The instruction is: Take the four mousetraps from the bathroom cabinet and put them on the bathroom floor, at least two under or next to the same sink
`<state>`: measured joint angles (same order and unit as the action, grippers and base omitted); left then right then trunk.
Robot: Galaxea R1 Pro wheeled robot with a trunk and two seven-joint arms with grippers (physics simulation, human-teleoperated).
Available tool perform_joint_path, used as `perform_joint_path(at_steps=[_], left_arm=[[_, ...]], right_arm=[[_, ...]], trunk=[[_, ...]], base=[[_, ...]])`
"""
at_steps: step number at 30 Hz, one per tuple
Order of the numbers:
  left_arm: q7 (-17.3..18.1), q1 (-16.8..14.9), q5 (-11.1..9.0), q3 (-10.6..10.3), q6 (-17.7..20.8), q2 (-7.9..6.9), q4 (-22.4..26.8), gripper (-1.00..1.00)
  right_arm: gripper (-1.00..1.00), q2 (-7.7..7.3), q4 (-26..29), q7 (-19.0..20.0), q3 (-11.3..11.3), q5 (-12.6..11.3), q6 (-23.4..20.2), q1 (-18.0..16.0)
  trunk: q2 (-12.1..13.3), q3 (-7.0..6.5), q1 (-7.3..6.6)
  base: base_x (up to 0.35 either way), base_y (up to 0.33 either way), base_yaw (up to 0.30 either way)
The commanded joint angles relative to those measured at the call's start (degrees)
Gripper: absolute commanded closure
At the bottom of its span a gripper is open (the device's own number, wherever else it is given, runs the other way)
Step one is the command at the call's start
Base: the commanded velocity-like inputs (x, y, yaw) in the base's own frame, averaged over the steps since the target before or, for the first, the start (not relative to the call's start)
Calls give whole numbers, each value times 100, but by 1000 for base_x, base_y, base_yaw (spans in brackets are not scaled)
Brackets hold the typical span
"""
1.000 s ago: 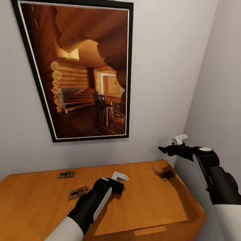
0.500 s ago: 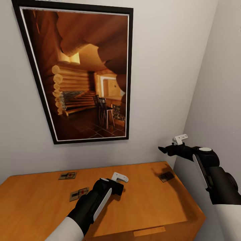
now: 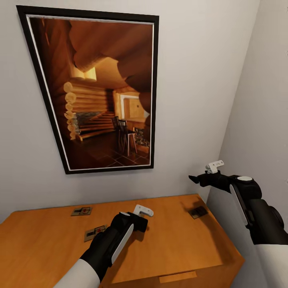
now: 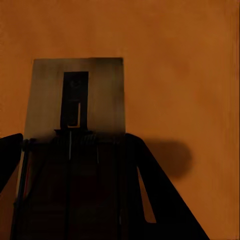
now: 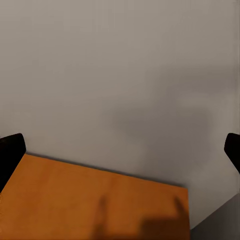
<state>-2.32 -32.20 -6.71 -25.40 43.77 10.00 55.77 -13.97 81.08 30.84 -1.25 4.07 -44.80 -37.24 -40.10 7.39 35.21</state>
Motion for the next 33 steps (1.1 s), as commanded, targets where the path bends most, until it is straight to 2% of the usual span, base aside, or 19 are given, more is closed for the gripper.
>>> perform_joint_path(at_steps=[1,9,13,15,21,28,33], left_arm=[[-24,-5,-32,-3,28,0,39,100],[-39,2,-32,-74,57,0,379,100],[-38,18,-34,-113,78,0,743,100],[-31,29,-62,-118,148,0,961,100],[-37,46,-331,-122,626,0,1425,100],[-40,53,-376,-123,738,0,1581,100],[-40,55,-382,-111,1068,0,1803,100]], right_arm=[[-100,0,5,46,-4,43,-20,-7],[-100,0,6,45,1,41,-20,-4],[-100,0,5,45,2,41,-20,-7],[-100,0,5,45,2,41,-20,-8],[-100,0,4,45,2,43,-20,-9],[-100,0,4,45,2,49,-20,-6],[-100,0,4,43,2,50,-20,-7]], trunk=[[34,-8,-21],[354,-152,-196],[515,-224,-284],[595,-260,-328],[836,-367,-460],[1117,-493,-614],[1317,-583,-723]], base=[[0,0,0],[0,0,0],[0,0,0],[0,0,0],[0,0,0],[0,0,0],[0,0,0]])
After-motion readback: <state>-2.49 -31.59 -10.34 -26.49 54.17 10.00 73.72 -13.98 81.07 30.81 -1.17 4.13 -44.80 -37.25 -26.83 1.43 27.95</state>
